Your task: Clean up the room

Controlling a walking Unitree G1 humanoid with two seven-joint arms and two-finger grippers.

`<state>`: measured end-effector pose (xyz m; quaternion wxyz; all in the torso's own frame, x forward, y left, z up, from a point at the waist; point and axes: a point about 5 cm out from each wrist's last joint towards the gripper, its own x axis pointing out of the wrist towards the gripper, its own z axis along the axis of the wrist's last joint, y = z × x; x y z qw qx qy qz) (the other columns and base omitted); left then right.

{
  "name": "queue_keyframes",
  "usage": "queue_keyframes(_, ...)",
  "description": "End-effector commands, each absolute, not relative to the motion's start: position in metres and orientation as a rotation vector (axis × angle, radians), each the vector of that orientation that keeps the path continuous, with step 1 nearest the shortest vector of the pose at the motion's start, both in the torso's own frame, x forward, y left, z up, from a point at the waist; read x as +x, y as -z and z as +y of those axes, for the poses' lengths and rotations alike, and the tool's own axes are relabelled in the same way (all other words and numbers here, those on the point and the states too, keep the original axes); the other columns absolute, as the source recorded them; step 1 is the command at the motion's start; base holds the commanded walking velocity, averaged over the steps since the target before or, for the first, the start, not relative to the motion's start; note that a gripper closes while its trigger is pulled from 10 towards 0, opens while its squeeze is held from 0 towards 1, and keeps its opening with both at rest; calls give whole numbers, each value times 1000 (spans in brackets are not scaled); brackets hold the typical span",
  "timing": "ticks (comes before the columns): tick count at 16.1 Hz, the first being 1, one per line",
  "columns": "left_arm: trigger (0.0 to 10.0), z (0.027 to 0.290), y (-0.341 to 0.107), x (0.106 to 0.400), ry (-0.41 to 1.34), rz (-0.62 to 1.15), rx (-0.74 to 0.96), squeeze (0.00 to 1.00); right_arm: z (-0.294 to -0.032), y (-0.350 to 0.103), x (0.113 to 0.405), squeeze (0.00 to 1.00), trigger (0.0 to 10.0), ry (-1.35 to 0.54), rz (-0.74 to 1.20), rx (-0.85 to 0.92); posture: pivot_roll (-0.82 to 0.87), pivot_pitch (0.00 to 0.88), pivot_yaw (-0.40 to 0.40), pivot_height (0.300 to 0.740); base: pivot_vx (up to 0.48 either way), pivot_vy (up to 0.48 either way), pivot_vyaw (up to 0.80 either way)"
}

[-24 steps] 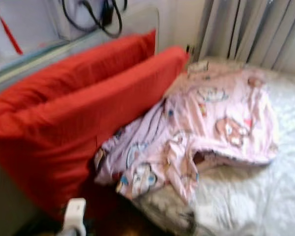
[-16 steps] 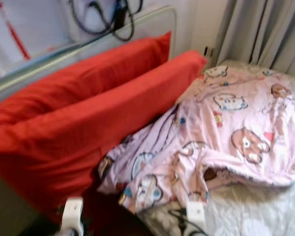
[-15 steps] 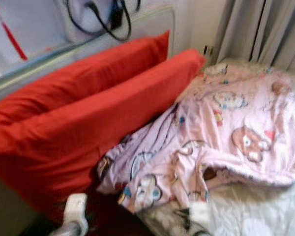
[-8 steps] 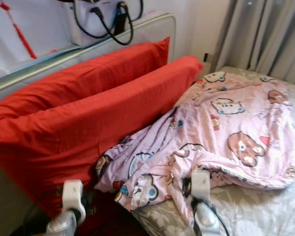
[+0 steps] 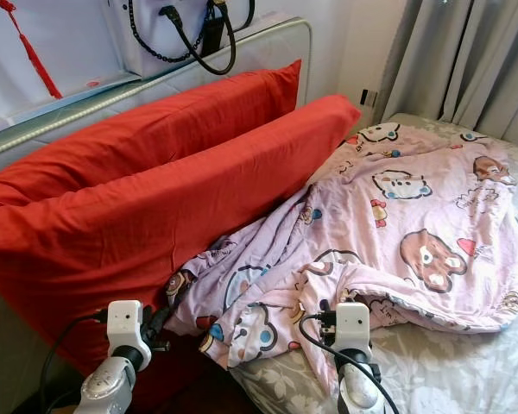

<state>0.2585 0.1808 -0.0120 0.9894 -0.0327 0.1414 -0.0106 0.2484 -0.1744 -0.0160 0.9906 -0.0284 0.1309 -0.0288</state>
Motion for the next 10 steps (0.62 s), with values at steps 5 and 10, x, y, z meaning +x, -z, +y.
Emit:
queue_keyframes(5, 10000, 181, 5, 263, 24, 234, -71, 0, -170, 10, 257, 0, 10000, 70, 244, -56, -73, 0, 30, 682, 0, 0, 0)
queue_keyframes(10, 10000, 179, 4, 264, 34, 234, -73, 0, -170, 14, 254, 0, 10000, 77, 270, -57, -66, 0, 32, 677, 0, 0, 0)
